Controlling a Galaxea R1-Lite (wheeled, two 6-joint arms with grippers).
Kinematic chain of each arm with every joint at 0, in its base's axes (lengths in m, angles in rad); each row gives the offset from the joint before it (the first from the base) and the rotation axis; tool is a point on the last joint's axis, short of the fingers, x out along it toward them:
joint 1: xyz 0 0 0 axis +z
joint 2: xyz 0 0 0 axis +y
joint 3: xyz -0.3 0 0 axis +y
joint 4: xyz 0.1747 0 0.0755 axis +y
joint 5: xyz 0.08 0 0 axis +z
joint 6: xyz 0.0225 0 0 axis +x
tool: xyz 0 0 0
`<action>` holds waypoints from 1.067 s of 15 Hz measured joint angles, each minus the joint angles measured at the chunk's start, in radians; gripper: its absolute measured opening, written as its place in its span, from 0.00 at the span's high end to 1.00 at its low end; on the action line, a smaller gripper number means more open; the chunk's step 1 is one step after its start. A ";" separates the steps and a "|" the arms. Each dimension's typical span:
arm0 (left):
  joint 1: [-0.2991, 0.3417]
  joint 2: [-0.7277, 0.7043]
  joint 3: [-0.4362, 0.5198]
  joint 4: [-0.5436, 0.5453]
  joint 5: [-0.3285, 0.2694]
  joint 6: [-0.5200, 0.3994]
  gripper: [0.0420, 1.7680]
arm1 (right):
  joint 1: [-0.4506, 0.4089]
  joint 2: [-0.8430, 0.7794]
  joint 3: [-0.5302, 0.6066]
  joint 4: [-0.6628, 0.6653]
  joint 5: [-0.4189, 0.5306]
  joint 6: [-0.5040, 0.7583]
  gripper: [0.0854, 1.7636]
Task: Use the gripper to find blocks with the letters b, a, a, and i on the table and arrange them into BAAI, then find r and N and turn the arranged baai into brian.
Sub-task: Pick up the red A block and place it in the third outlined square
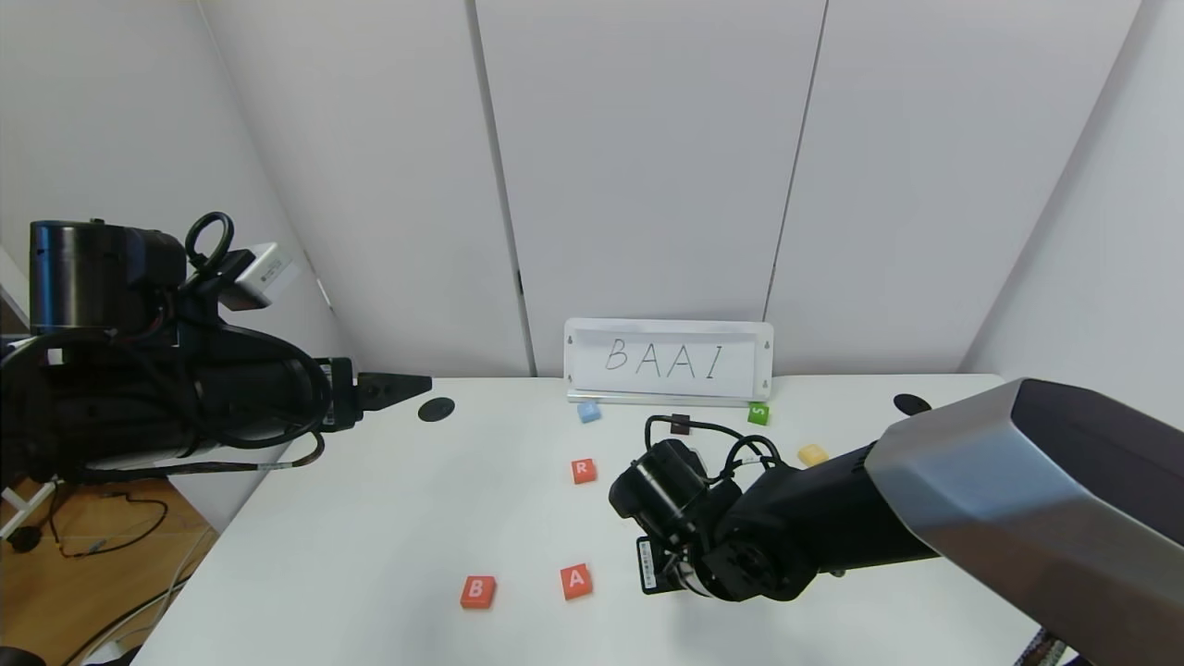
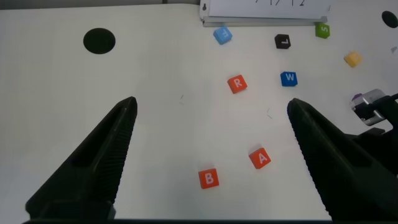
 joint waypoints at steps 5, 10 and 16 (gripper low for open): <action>0.000 0.000 0.000 0.000 0.000 0.000 0.03 | -0.001 0.021 -0.015 0.012 0.000 0.008 0.73; 0.001 0.003 0.000 0.000 0.000 0.000 0.03 | -0.008 0.037 -0.024 0.015 0.000 0.020 0.73; 0.000 0.004 0.000 0.000 0.000 0.000 0.03 | 0.000 0.041 -0.040 0.029 0.002 0.035 0.73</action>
